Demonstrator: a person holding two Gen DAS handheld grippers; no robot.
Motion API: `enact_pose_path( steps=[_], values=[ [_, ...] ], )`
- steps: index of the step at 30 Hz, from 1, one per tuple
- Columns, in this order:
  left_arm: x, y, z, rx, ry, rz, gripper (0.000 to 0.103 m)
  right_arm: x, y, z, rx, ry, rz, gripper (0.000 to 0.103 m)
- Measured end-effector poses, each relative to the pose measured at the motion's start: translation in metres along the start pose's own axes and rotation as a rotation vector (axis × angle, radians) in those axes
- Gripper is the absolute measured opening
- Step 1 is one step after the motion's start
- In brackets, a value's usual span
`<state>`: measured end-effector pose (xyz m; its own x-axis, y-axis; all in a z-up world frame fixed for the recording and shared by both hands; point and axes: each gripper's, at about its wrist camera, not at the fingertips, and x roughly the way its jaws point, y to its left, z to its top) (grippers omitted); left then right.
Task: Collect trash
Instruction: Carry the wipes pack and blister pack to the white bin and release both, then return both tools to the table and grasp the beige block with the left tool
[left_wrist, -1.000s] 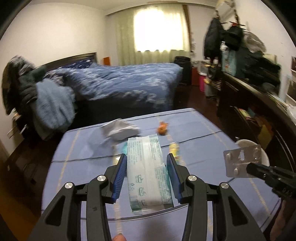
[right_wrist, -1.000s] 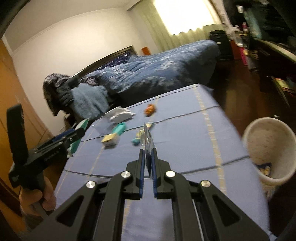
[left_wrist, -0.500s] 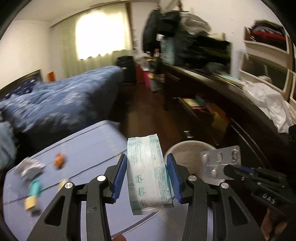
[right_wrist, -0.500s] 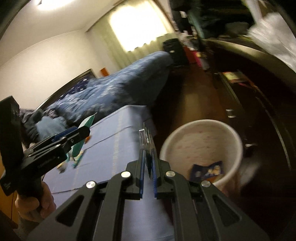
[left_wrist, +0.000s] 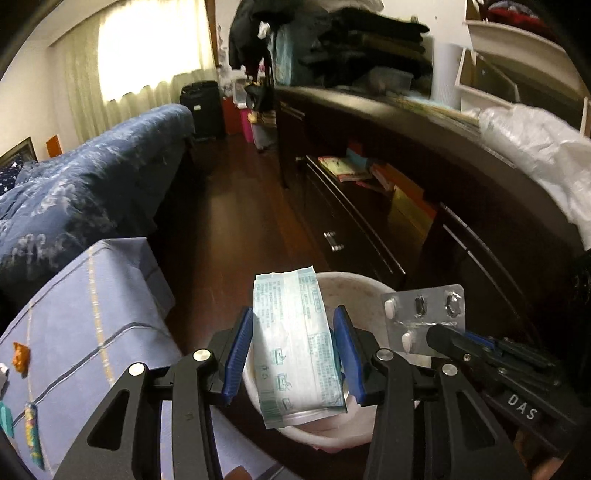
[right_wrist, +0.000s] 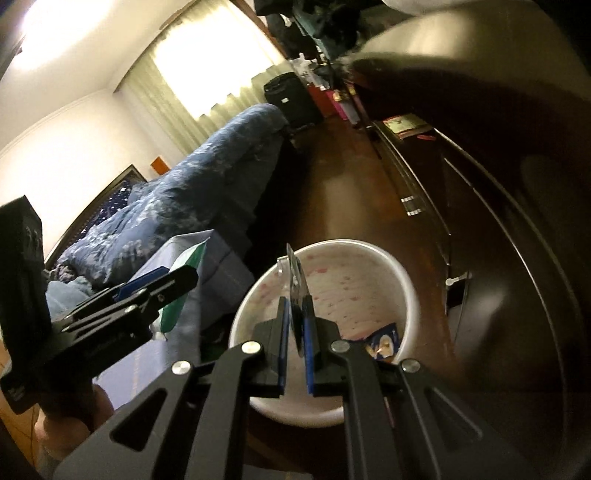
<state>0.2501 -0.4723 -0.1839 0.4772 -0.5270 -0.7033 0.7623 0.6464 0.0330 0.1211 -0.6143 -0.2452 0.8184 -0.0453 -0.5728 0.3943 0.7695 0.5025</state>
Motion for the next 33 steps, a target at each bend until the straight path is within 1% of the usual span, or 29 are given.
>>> enact_pose_path(
  steps=[1, 2, 3, 5, 8, 11, 13, 15, 17, 19, 20, 21, 23, 24, 25, 28, 29, 30, 31, 33],
  values=[
    [0.003, -0.002, 0.001, 0.001, 0.001, 0.002, 0.046, 0.003, -0.004, 0.001, 0.002, 0.003, -0.001, 0.009],
    [0.007, -0.003, 0.002, -0.004, 0.004, 0.003, 0.053, 0.009, -0.007, 0.002, 0.005, 0.013, -0.004, 0.010],
    [0.007, -0.002, 0.002, -0.009, 0.005, 0.001, 0.069, 0.013, -0.010, 0.002, 0.010, 0.019, -0.004, 0.012],
    [0.005, 0.001, 0.003, -0.031, -0.011, -0.004, 0.085, 0.018, -0.013, 0.001, 0.015, 0.025, -0.010, 0.012],
    [-0.002, 0.006, 0.004, -0.042, -0.029, -0.008, 0.086, 0.022, -0.014, 0.001, 0.017, 0.029, -0.014, 0.014],
    [-0.016, 0.016, 0.003, -0.065, -0.052, 0.002, 0.086, 0.021, -0.009, 0.000, 0.002, 0.026, -0.030, 0.019],
    [-0.028, 0.023, 0.001, -0.087, -0.070, 0.005, 0.087, 0.017, -0.001, -0.002, -0.020, 0.024, -0.038, 0.020],
    [-0.046, 0.032, -0.004, -0.104, -0.094, 0.028, 0.091, 0.010, 0.014, -0.003, -0.065, 0.023, -0.063, 0.023],
    [-0.067, 0.043, -0.012, -0.113, -0.120, 0.092, 0.094, -0.001, 0.032, -0.006, -0.120, 0.016, -0.076, 0.032],
    [-0.086, 0.053, -0.022, -0.112, -0.139, 0.155, 0.096, -0.012, 0.052, -0.009, -0.176, 0.002, -0.072, 0.039],
    [-0.096, 0.061, -0.029, -0.116, -0.146, 0.207, 0.097, -0.021, 0.067, -0.012, -0.216, -0.006, -0.067, 0.042],
    [-0.105, 0.070, -0.037, -0.123, -0.142, 0.259, 0.098, -0.026, 0.077, -0.014, -0.242, -0.009, -0.062, 0.044],
    [-0.120, 0.090, -0.052, -0.144, -0.129, 0.331, 0.098, -0.038, 0.103, -0.021, -0.306, -0.018, -0.044, 0.054],
    [-0.125, 0.100, -0.060, -0.159, -0.121, 0.361, 0.098, -0.045, 0.121, -0.028, -0.346, -0.026, -0.025, 0.057],
    [-0.134, 0.116, -0.071, -0.185, -0.107, 0.407, 0.099, -0.049, 0.131, -0.030, -0.367, -0.027, -0.014, 0.060],
    [-0.148, 0.152, -0.094, -0.242, -0.076, 0.515, 0.099, -0.056, 0.171, -0.047, -0.447, -0.010, 0.041, 0.061],
    [-0.154, 0.169, -0.105, -0.272, -0.061, 0.579, 0.099, -0.057, 0.180, -0.050, -0.460, -0.006, 0.051, 0.062],
    [-0.157, 0.182, -0.113, -0.295, -0.044, 0.620, 0.099, -0.056, 0.194, -0.057, -0.487, 0.004, 0.073, 0.063],
    [-0.159, 0.196, -0.121, -0.322, -0.022, 0.649, 0.099, -0.055, 0.202, -0.061, -0.503, 0.012, 0.082, 0.063],
    [-0.161, 0.228, -0.138, -0.392, 0.014, 0.654, 0.099, -0.049, 0.222, -0.071, -0.536, 0.035, 0.104, 0.063]
  ],
)
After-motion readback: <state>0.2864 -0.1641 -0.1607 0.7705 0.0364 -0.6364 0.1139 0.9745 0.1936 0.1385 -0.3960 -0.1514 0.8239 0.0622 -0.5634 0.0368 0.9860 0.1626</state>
